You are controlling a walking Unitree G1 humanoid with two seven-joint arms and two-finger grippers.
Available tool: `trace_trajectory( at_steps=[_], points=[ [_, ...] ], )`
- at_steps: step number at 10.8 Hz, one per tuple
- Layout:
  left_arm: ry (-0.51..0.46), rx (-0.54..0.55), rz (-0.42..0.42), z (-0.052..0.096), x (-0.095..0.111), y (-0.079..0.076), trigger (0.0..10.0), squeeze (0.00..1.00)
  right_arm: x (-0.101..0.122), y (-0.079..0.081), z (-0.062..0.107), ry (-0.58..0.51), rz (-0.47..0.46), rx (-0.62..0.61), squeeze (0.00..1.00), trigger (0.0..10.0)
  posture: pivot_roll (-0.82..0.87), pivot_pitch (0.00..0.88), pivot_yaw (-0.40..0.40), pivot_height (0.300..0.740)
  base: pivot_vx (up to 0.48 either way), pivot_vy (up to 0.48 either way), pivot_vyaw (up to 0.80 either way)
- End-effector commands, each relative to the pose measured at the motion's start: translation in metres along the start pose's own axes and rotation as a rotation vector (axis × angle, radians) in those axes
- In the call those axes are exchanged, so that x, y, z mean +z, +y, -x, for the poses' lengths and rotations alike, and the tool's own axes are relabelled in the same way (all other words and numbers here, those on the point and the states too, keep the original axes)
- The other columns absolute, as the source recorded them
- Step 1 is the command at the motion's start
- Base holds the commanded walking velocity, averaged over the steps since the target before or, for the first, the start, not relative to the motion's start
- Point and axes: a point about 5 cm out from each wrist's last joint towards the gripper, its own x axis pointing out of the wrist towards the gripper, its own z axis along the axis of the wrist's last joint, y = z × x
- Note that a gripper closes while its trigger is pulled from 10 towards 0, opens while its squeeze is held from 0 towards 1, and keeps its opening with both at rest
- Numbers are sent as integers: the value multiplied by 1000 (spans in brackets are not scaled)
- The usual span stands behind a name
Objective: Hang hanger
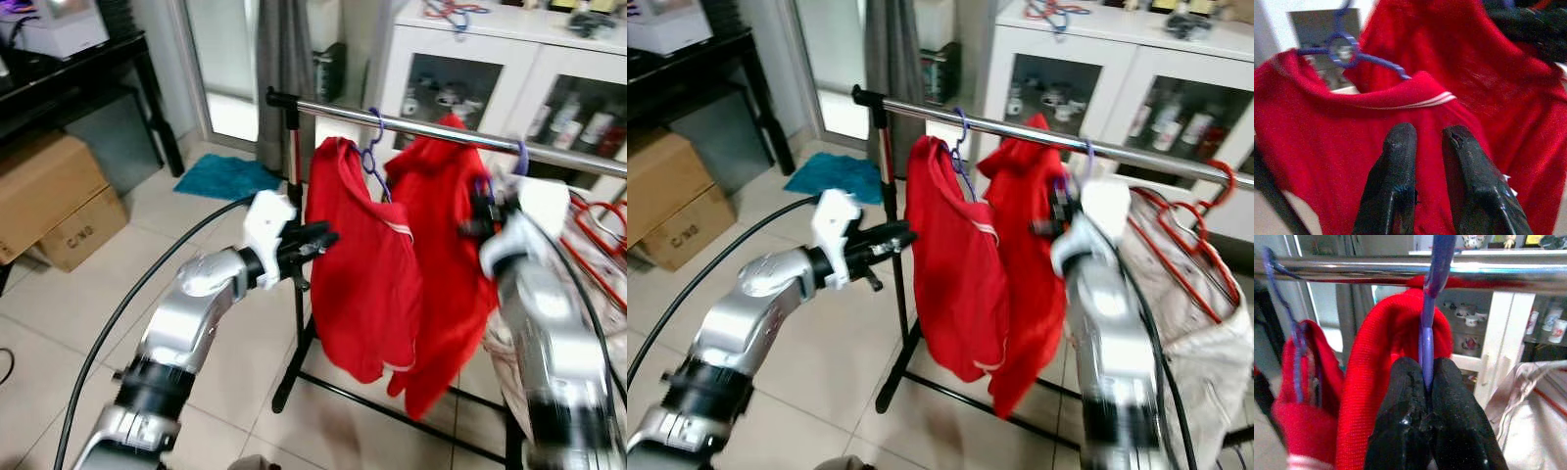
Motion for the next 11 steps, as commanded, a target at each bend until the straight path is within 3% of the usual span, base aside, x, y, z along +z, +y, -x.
trace_trajectory(
  at_steps=[1, 2, 4, 8, 9, 10, 11],
  points=[
    [34, -30, -24, -5, 1, -1, 10000, 0, 11, 1, -9, -10, 40, -1, 0, 10000, 19, 0, 11, 740, 0, 0, 0],
    [50, -61, -37, -14, 8, -1, 10000, 0, 8, -1, -27, 84, 92, -26, 0, 10000, 19, 0, 10, 740, 0, 0, 0],
    [41, -77, -47, -25, 22, -1, 10000, 0, 8, -6, -43, 169, 98, -61, 0, 10000, 26, 0, 1, 740, 0, 0, 0],
    [76, -145, -82, -37, 23, -10, 10000, 0, -14, -8, -47, 360, 8, -50, 0, 10000, 24, 0, 5, 740, 0, 0, 0],
    [81, -156, -85, -37, 23, -11, 10000, 0, -15, -8, -45, 360, -6, -43, 0, 10000, 20, 0, 9, 740, 0, 0, 0],
    [75, -152, -89, -37, 23, -11, 10000, 0, -7, -8, -44, 281, -38, -33, 1000, 10000, 19, 0, 13, 740, 0, 0, 0],
    [40, -115, -96, -36, 25, -8, 10000, 0, 11, -7, -40, 127, -58, 30, 1000, 10000, 21, 0, 13, 740, 0, 0, 0]
  ],
)
